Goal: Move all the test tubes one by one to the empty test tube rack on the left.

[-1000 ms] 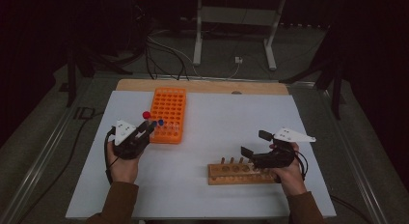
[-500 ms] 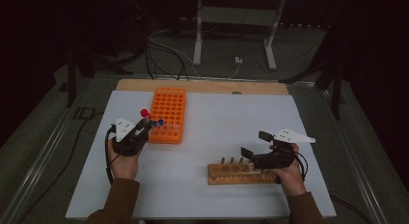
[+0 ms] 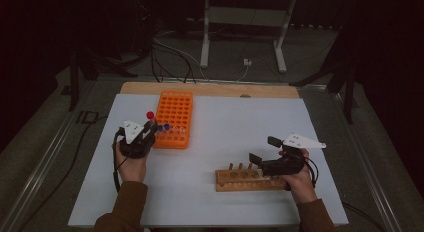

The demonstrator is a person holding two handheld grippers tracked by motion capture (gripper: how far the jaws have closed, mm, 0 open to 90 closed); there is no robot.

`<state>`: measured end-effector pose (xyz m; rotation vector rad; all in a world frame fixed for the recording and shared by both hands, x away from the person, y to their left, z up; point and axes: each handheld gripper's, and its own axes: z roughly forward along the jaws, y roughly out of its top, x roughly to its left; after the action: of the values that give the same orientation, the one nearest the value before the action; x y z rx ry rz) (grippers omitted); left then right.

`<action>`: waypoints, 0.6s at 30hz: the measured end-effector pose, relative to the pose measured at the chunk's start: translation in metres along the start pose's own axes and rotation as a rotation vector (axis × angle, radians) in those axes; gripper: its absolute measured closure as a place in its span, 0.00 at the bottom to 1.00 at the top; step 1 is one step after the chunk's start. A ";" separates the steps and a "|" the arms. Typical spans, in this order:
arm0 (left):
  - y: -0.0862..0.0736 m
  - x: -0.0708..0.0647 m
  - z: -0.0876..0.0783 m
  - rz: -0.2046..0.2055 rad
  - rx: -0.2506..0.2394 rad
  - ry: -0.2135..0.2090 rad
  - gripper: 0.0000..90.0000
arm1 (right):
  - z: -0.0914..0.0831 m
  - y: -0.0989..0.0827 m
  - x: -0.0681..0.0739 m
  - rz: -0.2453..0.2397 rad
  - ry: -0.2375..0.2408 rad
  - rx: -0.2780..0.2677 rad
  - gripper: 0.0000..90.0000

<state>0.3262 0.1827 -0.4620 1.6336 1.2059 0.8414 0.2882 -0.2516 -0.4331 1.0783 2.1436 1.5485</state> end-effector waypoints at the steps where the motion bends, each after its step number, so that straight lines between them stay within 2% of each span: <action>1: -0.001 0.000 0.001 0.000 0.000 0.001 0.83 | 0.000 0.000 0.000 0.000 0.000 -0.002 0.00; 11: -0.012 0.003 0.010 -0.033 0.013 0.008 0.83 | 0.000 -0.001 -0.001 0.003 0.001 0.001 0.00; 18: -0.023 0.005 0.014 -0.030 0.057 0.008 0.83 | 0.000 -0.002 -0.001 0.005 0.001 0.003 0.00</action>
<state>0.3327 0.1861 -0.4883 1.6547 1.2673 0.8019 0.2877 -0.2526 -0.4353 1.0856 2.1464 1.5484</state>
